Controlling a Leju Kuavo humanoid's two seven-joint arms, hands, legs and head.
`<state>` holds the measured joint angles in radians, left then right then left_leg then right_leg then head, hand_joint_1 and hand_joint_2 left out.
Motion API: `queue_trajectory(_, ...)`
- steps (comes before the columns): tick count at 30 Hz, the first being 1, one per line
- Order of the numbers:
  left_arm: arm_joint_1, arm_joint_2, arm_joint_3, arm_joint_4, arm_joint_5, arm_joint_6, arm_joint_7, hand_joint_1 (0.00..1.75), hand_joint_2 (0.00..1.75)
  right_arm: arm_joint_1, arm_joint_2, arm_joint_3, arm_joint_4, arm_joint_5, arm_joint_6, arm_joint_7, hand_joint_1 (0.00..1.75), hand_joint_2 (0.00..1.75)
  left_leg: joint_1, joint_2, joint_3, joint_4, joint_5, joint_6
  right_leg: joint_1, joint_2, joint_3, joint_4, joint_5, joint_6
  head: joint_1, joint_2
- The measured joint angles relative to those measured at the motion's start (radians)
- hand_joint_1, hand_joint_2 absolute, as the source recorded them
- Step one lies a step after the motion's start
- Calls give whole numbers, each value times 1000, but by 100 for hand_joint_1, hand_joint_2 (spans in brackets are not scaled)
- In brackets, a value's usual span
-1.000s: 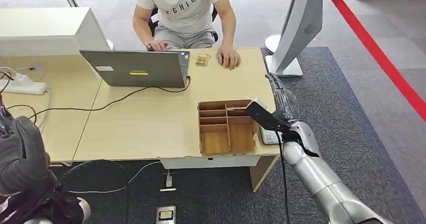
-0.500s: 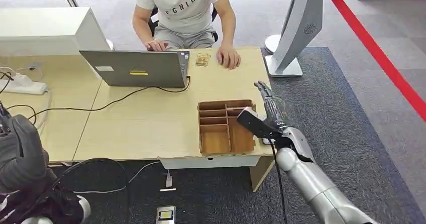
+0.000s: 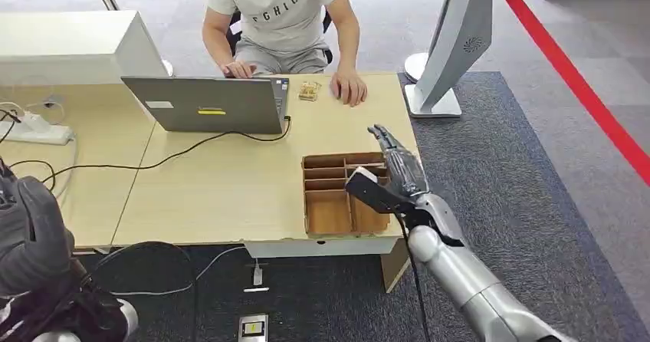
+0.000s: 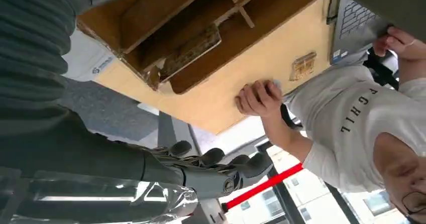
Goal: Pass the card to the sensor for recognition and then transmit it.
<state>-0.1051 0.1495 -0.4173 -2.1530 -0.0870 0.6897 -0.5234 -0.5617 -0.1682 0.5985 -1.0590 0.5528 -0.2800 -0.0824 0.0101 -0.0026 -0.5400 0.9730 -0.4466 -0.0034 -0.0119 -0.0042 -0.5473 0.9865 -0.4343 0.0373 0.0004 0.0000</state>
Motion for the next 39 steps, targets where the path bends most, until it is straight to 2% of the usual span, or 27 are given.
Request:
queue_trajectory(6,1,0,1,0,-6,0,2,0,175,-18,12,21,35,1,-7,0,0,175,0,0,0,0,0,0,0,0,0,0,0,0,0,0)
queue_trajectory(14,0,0,1,0,-10,0,7,0,175,-79,16,32,166,19,-60,3,0,175,0,0,0,0,0,0,0,0,0,0,0,0,0,0)
queue_trajectory(22,1,0,1,0,-17,0,0,0,175,-110,18,33,275,33,-69,11,0,175,0,0,0,0,0,0,0,0,0,0,0,0,0,0)
queue_trajectory(31,4,0,1,0,-21,0,0,0,175,-113,22,33,330,40,-73,11,0,175,0,0,0,0,0,0,0,0,0,0,0,0,0,0)
queue_trajectory(34,7,0,2,0,-23,0,-1,0,175,-114,25,34,343,42,-70,9,7,175,0,0,0,0,0,0,0,0,0,0,0,0,0,0)
queue_trajectory(35,8,0,3,0,-24,0,-1,0,175,-114,26,34,346,43,-69,7,40,175,0,0,0,0,0,0,0,0,0,0,0,0,0,0)
queue_trajectory(36,9,0,4,-1,-24,0,-1,0,175,-114,27,34,348,43,-68,4,89,175,0,0,0,0,0,0,0,0,0,0,0,0,0,0)
queue_trajectory(37,12,0,7,-1,-26,0,-1,0,175,-114,28,34,351,43,-68,3,124,175,0,0,0,0,0,0,0,0,0,0,0,0,0,0)
queue_trajectory(39,14,0,9,-1,-26,0,-1,0,175,-114,30,35,356,40,-68,2,133,175,0,0,0,0,0,0,0,0,0,0,0,0,0,0)
